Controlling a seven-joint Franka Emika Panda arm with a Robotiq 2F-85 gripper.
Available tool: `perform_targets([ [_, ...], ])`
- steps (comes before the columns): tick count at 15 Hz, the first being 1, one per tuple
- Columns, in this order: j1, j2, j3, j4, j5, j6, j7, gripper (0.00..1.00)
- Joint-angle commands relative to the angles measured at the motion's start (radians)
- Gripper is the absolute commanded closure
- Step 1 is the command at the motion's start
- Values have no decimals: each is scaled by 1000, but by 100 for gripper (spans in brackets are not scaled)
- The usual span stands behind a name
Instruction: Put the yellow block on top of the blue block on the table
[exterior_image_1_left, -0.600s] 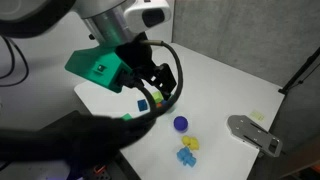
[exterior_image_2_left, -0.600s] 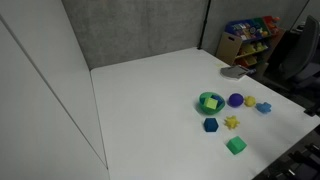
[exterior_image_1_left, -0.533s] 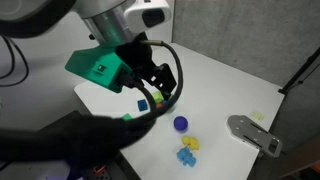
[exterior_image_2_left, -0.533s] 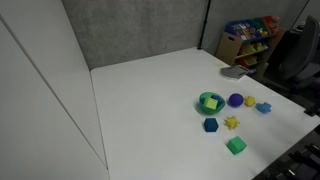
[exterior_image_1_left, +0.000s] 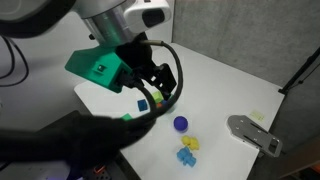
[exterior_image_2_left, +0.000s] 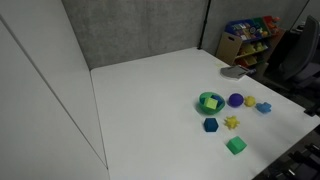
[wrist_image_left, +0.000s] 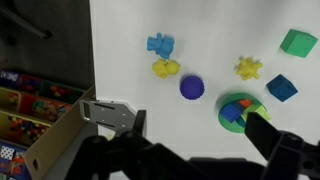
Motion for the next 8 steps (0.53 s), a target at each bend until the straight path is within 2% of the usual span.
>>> perform_targets([
  [1, 0, 10, 10, 9, 9, -9, -5, 0],
  [8, 59, 81, 75, 78, 53, -43, 29, 0],
])
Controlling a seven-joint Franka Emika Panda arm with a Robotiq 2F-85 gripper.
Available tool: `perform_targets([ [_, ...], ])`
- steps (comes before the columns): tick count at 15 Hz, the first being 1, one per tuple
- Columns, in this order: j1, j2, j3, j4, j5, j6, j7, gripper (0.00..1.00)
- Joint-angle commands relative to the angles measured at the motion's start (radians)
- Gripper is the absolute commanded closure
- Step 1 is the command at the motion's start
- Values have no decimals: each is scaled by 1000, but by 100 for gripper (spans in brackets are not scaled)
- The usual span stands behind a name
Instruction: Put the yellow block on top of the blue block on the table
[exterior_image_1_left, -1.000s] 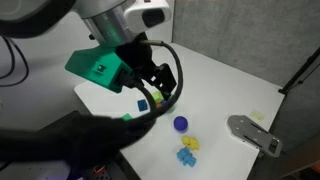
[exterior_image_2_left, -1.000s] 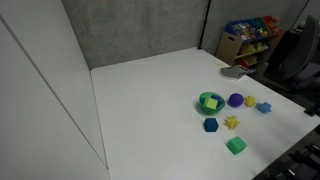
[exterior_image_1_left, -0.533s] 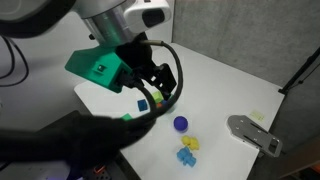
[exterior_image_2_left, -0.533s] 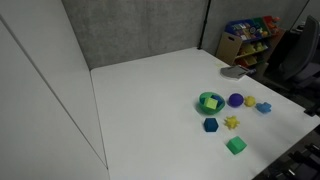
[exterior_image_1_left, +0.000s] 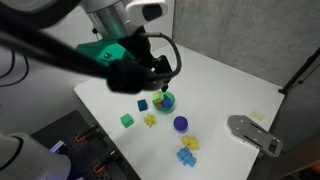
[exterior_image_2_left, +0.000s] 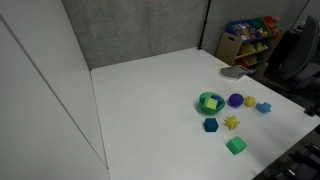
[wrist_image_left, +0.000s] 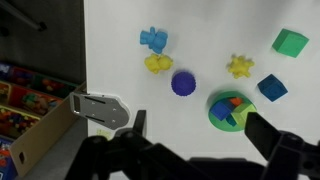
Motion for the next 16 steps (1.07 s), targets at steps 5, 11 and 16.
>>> perform_targets([
  [5, 80, 183, 81, 163, 94, -85, 68, 0],
  [11, 121, 405, 132, 268, 176, -81, 131, 0],
  [16, 131, 611, 171, 351, 217, -58, 162, 0],
])
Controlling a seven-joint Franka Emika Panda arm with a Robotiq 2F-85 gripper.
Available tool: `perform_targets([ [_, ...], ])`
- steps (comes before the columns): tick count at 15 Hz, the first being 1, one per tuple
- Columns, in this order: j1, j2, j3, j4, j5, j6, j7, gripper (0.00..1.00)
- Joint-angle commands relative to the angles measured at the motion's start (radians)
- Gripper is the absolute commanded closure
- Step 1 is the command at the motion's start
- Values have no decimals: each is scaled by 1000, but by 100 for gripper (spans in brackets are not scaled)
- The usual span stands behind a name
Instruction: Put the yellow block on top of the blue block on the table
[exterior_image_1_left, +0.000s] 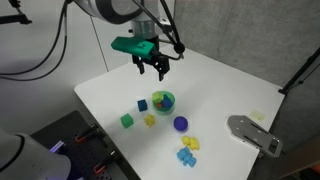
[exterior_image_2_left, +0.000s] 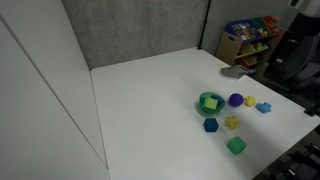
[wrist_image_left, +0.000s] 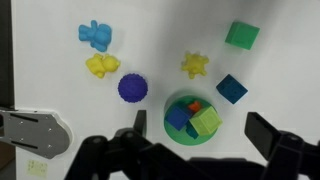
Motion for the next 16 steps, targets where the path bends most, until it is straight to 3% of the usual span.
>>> perform_targets([
  [1, 2, 173, 24, 118, 46, -9, 31, 0],
  [9, -8, 465, 84, 347, 304, -38, 139, 0],
  [12, -11, 521, 99, 394, 327, -35, 172, 0],
  [16, -13, 513, 106, 355, 310, -1, 150, 0],
])
